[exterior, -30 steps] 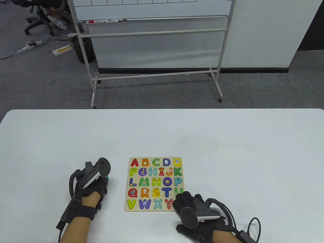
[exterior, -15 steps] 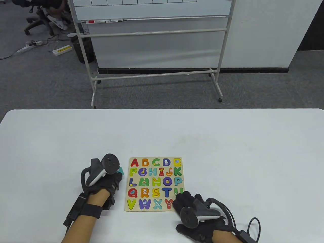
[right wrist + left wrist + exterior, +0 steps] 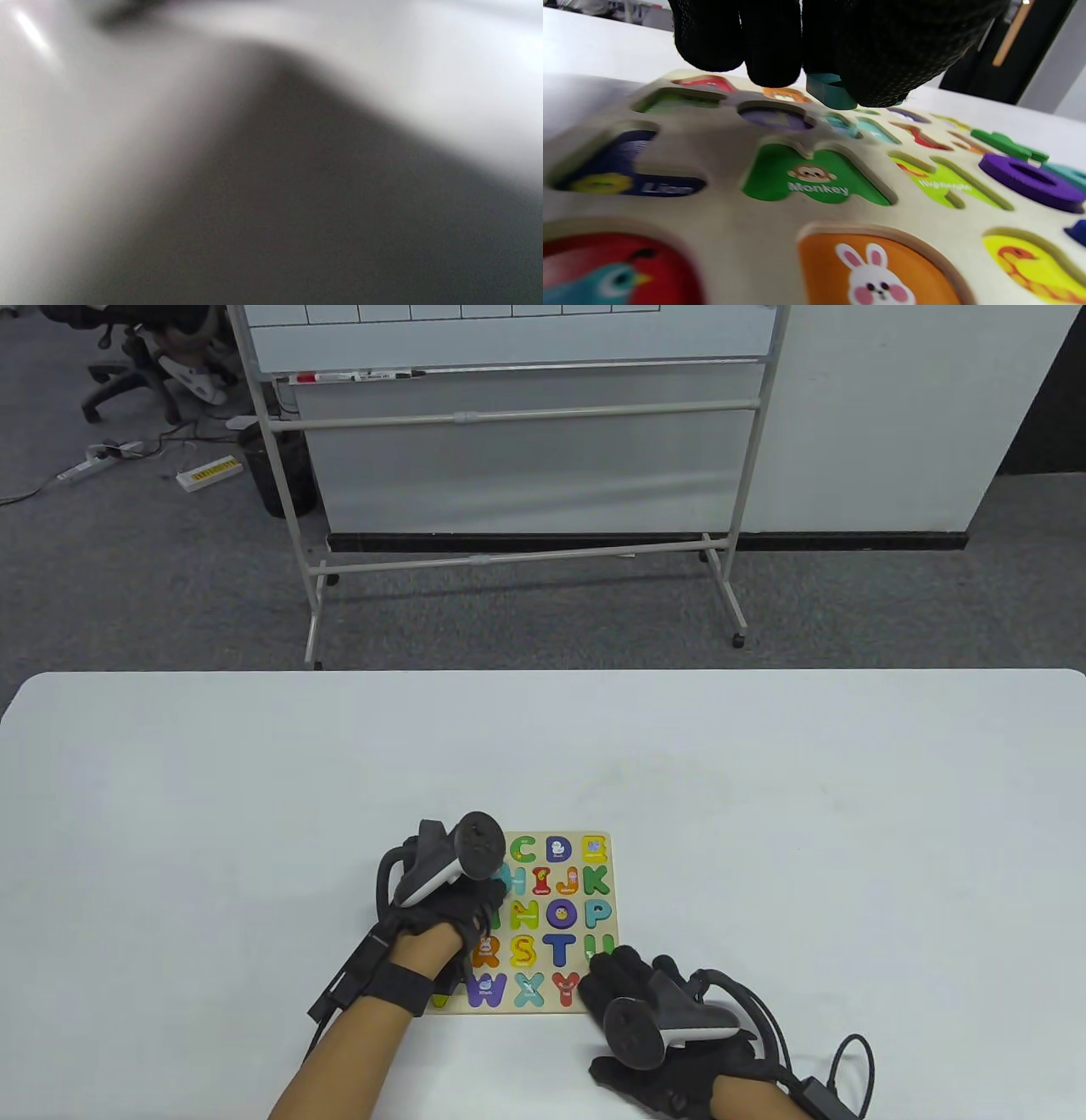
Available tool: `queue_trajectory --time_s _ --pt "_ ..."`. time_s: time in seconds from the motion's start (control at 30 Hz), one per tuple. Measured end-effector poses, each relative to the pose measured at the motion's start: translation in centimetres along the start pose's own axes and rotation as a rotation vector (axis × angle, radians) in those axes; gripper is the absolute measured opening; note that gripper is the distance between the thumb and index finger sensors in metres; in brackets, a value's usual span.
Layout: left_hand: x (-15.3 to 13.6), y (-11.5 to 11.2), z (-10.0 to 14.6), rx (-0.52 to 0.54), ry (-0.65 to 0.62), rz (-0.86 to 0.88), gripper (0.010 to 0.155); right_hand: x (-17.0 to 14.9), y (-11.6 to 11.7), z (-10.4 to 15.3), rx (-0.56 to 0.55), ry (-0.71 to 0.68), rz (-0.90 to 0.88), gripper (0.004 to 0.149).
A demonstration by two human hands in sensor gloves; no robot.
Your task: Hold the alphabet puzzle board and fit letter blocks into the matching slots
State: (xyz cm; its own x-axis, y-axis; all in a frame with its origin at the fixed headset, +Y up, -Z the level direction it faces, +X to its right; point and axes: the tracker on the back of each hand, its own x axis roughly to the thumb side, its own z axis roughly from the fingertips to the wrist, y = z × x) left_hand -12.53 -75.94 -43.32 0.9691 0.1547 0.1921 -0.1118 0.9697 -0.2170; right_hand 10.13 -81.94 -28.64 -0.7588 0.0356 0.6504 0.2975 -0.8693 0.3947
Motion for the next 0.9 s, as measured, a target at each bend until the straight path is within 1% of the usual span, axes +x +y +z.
queue_trajectory --time_s 0.2,0.5,0.7,0.8,0.9 --pt "1.3 -0.7 -0.7 -0.020 0.020 -0.048 0.057 0.0 -0.1 0.0 -0.009 0.001 -0.008 0.088" --pt "1.6 -0.8 -0.7 -0.007 0.043 -0.075 0.055 -0.1 -0.1 0.0 -0.010 -0.002 -0.014 0.088" --pt "1.7 -0.8 -0.6 0.020 0.001 -0.090 0.049 -0.1 -0.1 0.0 -0.009 -0.002 -0.016 0.088" --pt "2.0 -0.7 -0.4 -0.006 -0.017 -0.142 0.053 -0.1 -0.1 -0.1 -0.007 -0.004 -0.018 0.088" --pt "1.8 -0.6 -0.3 -0.028 -0.019 -0.126 0.055 -0.1 -0.2 -0.1 -0.007 -0.005 -0.020 0.088"
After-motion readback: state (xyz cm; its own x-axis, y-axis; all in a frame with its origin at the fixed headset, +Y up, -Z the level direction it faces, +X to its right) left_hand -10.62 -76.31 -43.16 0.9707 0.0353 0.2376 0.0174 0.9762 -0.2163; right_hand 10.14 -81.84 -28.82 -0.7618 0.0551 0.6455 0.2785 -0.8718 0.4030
